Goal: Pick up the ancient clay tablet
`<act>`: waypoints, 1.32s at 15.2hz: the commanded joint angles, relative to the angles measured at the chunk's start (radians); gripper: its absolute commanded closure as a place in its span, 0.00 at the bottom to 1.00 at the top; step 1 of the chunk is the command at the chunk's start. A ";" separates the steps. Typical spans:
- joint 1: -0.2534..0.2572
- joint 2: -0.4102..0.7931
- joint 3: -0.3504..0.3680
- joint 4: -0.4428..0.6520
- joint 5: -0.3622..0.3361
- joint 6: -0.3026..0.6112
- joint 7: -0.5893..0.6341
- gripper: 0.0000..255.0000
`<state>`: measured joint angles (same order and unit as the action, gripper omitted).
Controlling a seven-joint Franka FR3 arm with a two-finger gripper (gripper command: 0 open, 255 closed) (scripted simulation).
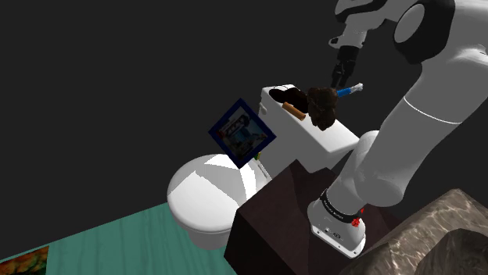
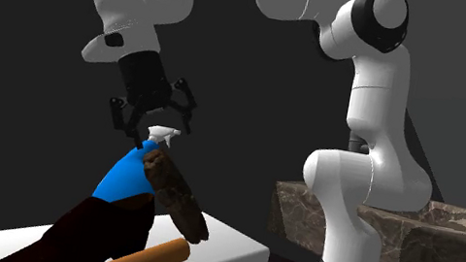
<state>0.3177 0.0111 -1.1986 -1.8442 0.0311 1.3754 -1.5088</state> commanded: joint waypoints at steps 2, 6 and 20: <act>-0.011 0.034 -0.007 -0.027 0.020 0.034 -0.030 0.00; -0.017 0.053 -0.007 -0.066 0.033 0.079 -0.044 0.00; -0.013 0.036 -0.006 -0.033 0.022 0.041 -0.032 1.00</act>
<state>0.3070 0.0529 -1.2012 -1.8909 0.0573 1.4289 -1.5427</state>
